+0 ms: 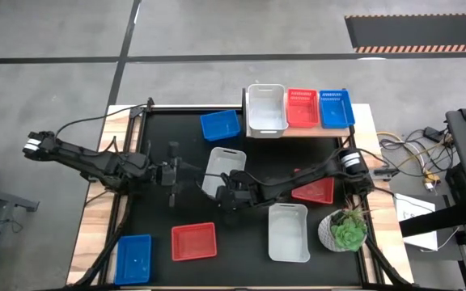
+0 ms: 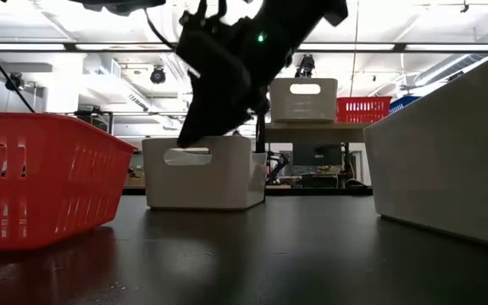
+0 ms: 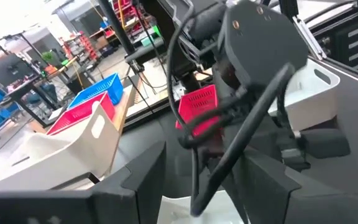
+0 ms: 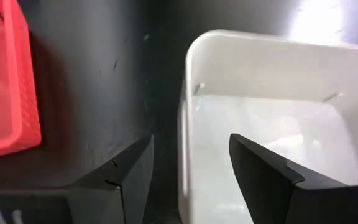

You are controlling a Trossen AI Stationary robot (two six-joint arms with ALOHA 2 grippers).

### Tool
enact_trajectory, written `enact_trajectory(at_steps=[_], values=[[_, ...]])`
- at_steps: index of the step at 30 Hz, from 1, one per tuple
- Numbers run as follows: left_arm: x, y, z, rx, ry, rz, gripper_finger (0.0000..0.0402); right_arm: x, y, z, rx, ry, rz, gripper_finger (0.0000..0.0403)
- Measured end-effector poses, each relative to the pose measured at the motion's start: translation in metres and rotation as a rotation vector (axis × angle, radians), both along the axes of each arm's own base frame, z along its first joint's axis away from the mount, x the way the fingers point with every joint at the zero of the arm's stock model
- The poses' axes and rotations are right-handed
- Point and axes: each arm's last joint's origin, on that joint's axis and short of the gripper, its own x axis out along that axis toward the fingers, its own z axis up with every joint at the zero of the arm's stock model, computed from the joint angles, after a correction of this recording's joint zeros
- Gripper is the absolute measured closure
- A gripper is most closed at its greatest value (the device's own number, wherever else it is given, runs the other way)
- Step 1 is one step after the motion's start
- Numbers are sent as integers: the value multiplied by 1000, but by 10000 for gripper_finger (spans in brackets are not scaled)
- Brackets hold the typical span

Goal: Stack baskets on shelf by color
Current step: Stack the top gray bin on top of the gray bin on the shelf

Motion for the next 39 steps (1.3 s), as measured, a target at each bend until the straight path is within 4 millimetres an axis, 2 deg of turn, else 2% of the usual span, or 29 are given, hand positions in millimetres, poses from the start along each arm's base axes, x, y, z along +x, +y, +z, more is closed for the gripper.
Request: enact_trajectory(at_steps=[5,8,10,14,16,25,30,34,39], values=[[1,0,0,2,2,-1,237,4,2,-16,18,25,21,200],[1,0,0,2,2,-1,237,5,2,-21,-2,44,43,219],[1,0,0,1,1,-1,237,5,2,-20,-21,43,66,249],[1,0,0,1,2,-1,237,3,2,-14,-28,46,100,344],[1,0,0,0,0,-1,237,0,4,-6,-26,47,134,380],[1,0,0,-1,-6,4,237,-25,28,48,-90,-15,289,393],[0,0,1,-7,-9,5,237,-53,45,76,-183,28,409,394],[0,0,1,-7,-10,5,237,-77,49,98,-217,60,438,394],[0,0,1,-8,-13,5,237,-102,56,132,-235,-14,492,394]])
